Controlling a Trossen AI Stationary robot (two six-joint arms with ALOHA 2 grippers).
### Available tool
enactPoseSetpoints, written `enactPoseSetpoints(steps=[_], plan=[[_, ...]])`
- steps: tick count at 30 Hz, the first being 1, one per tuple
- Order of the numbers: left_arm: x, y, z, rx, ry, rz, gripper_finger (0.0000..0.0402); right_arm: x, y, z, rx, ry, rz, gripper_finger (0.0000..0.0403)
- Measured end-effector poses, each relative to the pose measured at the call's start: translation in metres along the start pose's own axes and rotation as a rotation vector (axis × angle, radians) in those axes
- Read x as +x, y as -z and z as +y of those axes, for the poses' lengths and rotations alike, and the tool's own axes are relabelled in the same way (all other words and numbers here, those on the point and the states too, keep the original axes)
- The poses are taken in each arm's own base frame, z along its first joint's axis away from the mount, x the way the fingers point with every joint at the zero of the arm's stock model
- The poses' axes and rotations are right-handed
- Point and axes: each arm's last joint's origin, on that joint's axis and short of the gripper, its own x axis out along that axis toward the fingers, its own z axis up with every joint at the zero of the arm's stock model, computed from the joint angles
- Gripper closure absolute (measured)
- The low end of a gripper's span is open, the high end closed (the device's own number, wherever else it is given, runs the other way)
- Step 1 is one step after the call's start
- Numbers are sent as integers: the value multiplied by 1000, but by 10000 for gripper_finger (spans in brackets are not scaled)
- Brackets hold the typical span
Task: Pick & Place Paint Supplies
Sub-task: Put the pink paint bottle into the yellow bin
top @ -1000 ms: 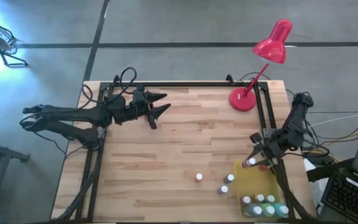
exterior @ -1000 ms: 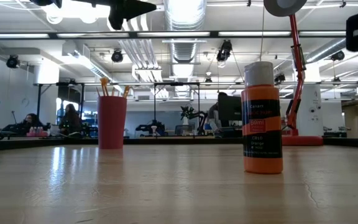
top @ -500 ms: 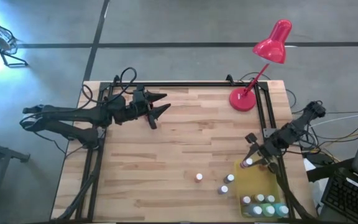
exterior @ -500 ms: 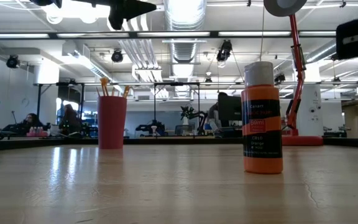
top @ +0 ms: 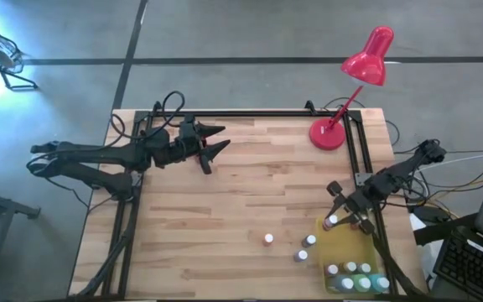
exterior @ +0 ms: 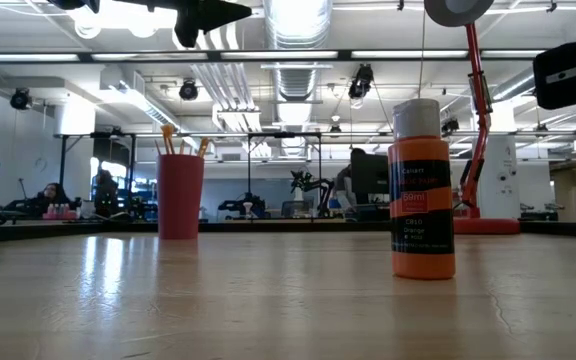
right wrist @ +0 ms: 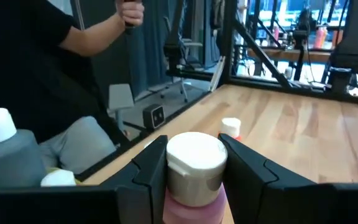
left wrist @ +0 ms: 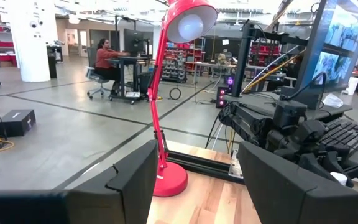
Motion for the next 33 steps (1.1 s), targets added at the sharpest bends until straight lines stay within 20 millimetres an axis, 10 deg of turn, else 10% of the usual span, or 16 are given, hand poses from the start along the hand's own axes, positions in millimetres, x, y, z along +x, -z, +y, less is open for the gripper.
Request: enactPoseSetpoints(steps=[33], plan=[[0,1,0,3,0,2,172,10,13,1,72,105,120,289]])
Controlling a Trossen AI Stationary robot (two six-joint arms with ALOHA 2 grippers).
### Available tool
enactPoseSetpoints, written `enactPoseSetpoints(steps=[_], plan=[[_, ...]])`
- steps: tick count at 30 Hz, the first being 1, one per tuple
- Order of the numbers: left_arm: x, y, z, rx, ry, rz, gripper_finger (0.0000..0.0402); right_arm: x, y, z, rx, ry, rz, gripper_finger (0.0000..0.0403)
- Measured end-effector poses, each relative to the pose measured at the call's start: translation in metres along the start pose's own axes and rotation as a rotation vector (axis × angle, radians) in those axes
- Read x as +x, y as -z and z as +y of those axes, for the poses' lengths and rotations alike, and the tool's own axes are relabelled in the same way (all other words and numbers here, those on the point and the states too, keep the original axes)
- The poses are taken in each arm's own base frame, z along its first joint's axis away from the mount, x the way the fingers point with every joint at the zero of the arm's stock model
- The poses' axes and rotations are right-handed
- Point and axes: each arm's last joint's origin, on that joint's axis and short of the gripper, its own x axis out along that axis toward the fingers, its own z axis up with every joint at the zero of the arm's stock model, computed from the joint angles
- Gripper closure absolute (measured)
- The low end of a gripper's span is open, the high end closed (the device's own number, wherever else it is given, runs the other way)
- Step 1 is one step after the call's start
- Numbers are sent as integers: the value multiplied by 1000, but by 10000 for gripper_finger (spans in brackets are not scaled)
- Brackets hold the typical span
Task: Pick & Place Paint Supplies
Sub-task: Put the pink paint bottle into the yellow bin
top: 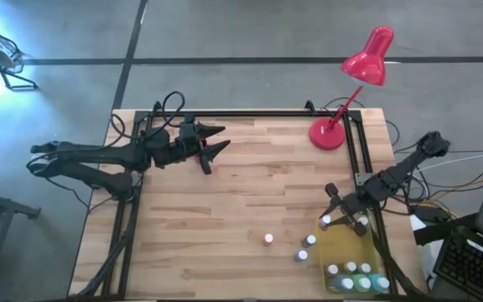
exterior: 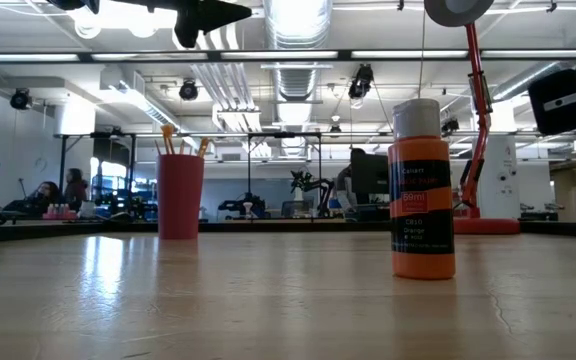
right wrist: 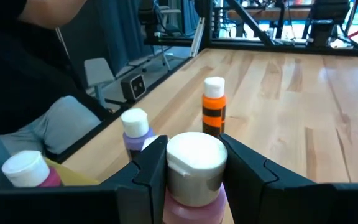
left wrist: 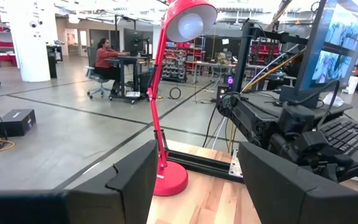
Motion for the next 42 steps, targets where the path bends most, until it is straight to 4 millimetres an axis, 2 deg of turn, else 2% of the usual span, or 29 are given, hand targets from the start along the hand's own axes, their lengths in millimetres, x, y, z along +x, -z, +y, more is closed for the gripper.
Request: enactPoseSetpoints(steps=[17,28,42], plan=[[0,0,0,0,0,0,172,1,7,16,-1,118,23,289],[0,0,0,0,0,0,172,3,14,20,-1,265,47,289],[0,0,0,7,0,0,172,5,24,25,52,302,98,289]])
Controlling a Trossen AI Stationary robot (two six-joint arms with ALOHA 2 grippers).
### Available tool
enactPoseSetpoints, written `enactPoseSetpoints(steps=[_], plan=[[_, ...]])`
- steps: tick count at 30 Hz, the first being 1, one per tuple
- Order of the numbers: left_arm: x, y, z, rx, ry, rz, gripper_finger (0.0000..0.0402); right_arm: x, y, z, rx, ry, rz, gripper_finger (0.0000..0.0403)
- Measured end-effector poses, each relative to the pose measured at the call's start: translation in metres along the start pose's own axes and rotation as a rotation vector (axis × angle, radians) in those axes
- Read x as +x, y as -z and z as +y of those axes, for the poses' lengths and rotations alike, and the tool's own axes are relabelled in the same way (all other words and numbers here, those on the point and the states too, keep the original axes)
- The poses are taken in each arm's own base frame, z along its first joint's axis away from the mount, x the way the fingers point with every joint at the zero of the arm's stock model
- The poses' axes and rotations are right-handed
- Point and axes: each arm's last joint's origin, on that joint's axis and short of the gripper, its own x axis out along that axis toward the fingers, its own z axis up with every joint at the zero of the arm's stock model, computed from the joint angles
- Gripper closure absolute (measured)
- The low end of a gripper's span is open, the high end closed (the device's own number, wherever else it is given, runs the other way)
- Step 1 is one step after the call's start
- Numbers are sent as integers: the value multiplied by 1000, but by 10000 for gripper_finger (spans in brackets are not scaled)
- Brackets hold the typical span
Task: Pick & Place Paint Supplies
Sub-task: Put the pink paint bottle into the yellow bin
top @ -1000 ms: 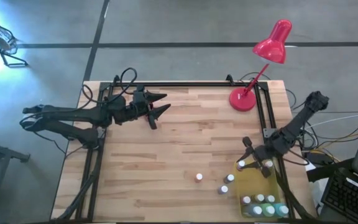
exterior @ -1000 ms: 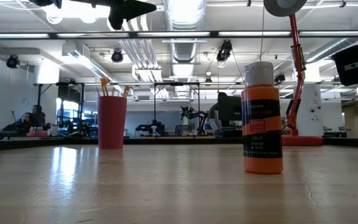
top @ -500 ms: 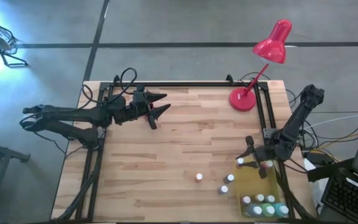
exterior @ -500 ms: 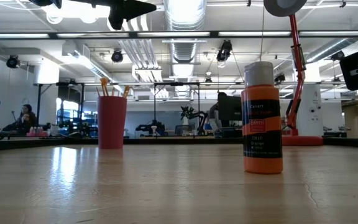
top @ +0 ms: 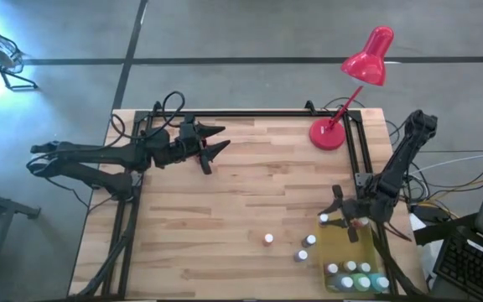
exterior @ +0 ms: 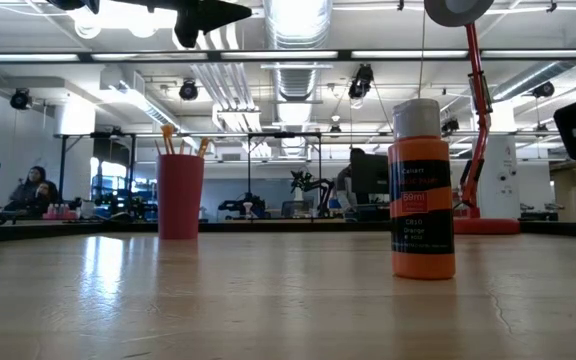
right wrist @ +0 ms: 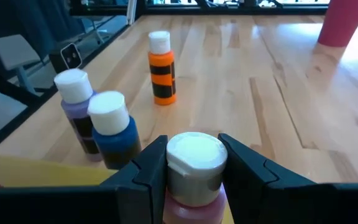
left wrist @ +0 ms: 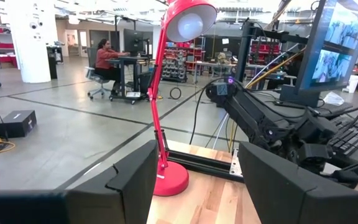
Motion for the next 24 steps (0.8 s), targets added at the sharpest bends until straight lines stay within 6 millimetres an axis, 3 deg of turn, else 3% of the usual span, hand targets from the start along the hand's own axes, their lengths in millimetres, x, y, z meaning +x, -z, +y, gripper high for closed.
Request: enactPoseSetpoints(steps=[24], plan=[[0,0,0,-7,0,0,172,5,8,6,39,40,36,288]])
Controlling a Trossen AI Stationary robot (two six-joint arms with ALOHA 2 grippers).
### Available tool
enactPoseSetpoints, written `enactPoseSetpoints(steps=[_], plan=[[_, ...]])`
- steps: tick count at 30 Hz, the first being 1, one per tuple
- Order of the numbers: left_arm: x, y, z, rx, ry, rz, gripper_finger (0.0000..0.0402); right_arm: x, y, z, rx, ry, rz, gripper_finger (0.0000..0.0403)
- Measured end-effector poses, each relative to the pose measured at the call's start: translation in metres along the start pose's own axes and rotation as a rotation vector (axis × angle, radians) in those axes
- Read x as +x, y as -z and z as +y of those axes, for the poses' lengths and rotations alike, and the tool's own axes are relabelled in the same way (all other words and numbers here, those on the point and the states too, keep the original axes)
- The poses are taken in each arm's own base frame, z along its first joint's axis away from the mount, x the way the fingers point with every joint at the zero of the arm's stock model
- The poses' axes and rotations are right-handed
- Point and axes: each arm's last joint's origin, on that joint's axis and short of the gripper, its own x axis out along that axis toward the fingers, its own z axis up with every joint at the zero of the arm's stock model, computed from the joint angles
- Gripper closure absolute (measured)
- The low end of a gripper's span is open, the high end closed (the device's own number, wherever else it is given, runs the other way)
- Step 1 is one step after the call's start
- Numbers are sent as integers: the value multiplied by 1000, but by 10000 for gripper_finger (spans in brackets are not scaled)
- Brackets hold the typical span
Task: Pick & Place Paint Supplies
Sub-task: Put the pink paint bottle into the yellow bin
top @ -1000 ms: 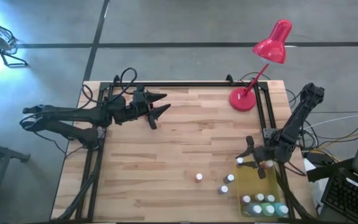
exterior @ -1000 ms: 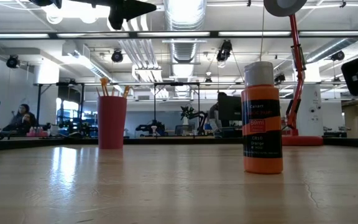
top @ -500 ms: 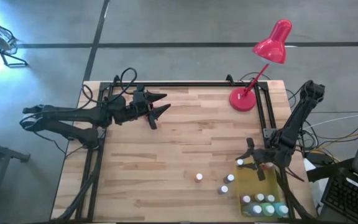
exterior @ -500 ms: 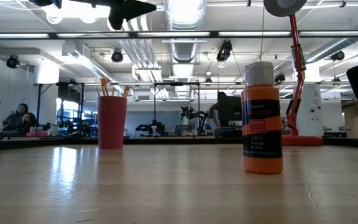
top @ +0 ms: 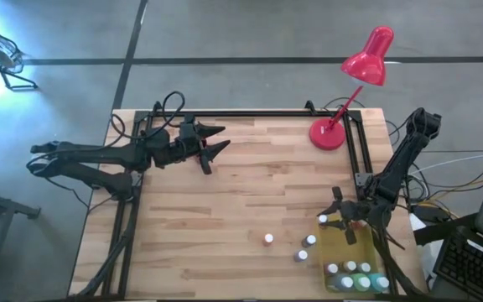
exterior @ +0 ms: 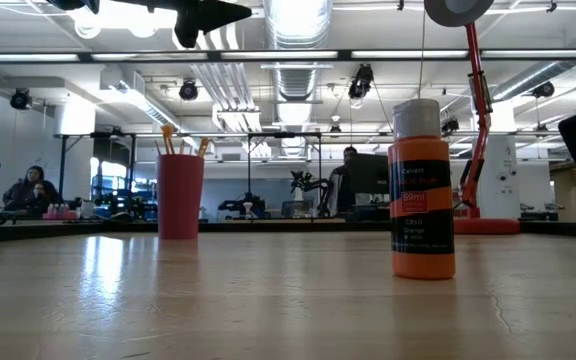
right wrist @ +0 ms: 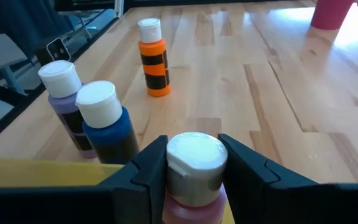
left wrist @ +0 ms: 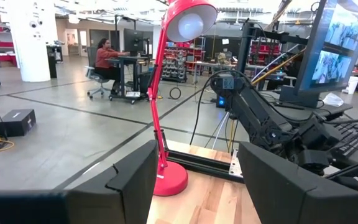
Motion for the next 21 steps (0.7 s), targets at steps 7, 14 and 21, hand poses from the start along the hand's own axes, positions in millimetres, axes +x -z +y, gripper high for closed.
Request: enactPoseSetpoints(steps=[7,14,21], plan=[[0,0,0,0,0,0,172,0,0,-1,9,23,-8,246],[0,-1,0,-2,0,-7,172,0,0,0,15,18,-7,269],[0,-1,0,-2,0,-7,172,0,-1,1,29,-5,-6,280]])
